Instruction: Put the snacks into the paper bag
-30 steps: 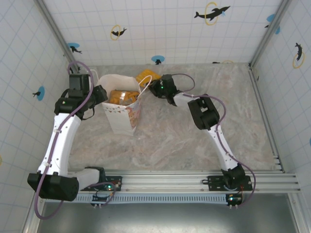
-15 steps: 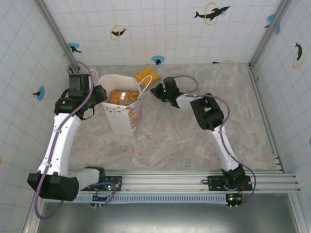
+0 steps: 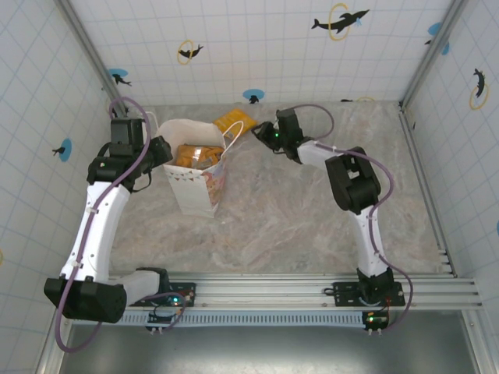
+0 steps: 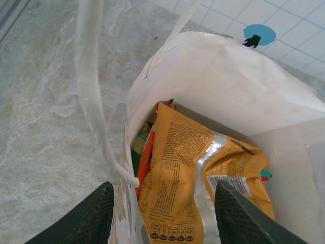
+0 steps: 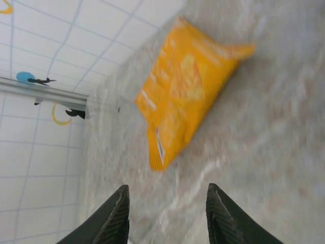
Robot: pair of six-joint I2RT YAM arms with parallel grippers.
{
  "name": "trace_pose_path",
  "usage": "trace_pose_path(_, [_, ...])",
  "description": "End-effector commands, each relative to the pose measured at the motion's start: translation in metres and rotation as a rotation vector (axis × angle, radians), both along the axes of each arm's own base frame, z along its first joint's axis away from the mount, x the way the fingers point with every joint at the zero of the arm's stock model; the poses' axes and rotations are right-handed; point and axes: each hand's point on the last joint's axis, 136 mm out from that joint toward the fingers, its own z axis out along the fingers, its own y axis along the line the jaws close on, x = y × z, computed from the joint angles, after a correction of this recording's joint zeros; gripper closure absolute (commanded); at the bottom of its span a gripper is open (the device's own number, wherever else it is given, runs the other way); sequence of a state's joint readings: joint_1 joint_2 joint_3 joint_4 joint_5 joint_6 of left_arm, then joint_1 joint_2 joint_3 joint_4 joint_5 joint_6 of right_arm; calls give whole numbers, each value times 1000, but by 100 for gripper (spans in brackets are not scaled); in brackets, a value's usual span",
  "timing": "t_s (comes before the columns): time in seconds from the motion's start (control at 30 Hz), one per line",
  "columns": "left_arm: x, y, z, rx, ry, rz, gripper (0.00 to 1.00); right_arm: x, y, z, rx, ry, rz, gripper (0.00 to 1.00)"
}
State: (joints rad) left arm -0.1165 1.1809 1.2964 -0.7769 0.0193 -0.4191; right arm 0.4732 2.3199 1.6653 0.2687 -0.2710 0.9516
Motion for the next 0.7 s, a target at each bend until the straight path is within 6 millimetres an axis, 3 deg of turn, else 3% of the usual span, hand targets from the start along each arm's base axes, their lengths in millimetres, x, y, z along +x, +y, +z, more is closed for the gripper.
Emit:
trace_pose_path(0.0, [1,0,6,3,-22,-18,45,19,-4,-25,-24,33,14,56])
trace_pose_path(0.33, [3,0,6,6,-20,-20,45,71,5,-40,99,46,-15,54])
trace_pose_path(0.67, [6,0,4,12,-12,-21,45,92,1,-59,190,85,-102,54])
